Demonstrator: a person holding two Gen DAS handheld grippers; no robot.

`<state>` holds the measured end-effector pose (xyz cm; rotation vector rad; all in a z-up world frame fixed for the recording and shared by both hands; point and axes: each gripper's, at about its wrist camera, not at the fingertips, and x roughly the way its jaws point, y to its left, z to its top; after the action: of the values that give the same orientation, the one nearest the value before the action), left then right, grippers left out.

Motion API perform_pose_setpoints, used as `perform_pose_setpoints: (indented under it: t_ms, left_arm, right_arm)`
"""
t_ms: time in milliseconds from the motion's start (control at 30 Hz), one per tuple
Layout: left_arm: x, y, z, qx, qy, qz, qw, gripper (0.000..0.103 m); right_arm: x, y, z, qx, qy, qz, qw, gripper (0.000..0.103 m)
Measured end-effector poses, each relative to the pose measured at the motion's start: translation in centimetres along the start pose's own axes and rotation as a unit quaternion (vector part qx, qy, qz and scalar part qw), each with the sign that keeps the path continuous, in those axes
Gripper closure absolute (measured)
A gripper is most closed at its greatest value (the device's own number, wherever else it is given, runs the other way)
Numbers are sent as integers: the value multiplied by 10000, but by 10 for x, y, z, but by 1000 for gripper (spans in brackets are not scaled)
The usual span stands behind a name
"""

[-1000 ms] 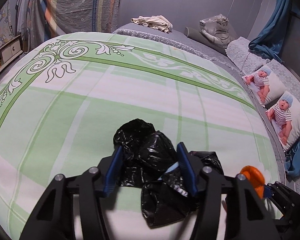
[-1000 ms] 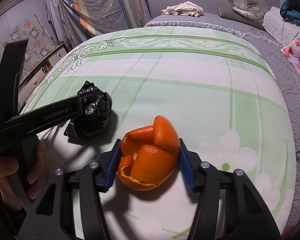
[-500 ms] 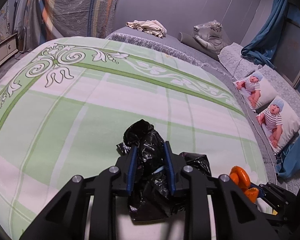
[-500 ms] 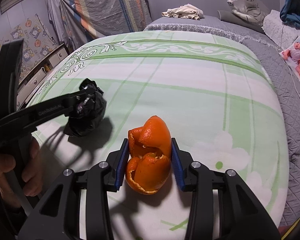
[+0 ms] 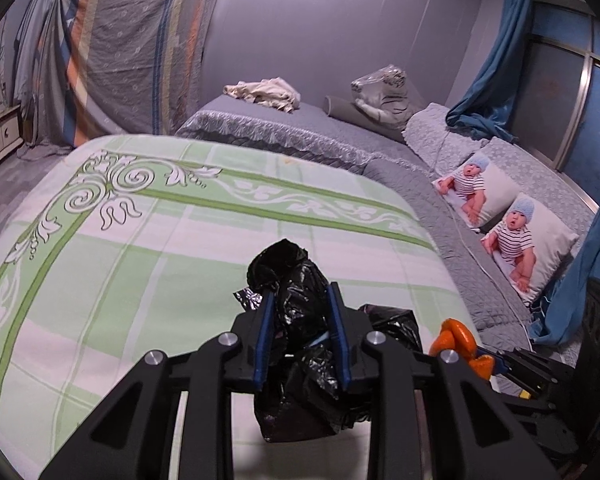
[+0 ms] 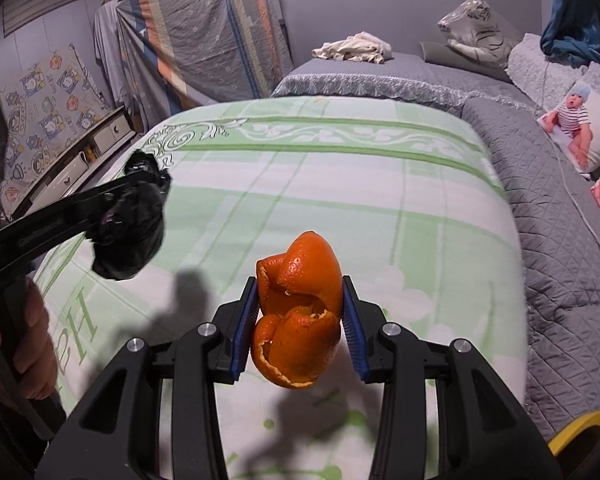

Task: Collect trash
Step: 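Carry the black bag and orange peel over the yellow-rimmed bin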

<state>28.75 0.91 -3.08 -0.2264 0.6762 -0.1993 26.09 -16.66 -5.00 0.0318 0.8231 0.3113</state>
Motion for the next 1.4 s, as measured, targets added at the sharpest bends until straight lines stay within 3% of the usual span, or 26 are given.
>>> perform_pose_setpoints:
  t_ms: [400,767,1400]
  left_arm:
    - [-74,-49,-5,458,-543,-421,9966,79]
    - [-127,-102,-15,936,-925,-861,9876,79]
    - [-153,-210,-36,1725,-988,-1717,9649,79]
  right_arm:
    - [-68,-22,-15,248,-419,-204,9986,65]
    - [-137,-49,-31,527,-979,-323,9933,65]
    - [-240,-144,-82,1367,-1690,-1112,9697,65]
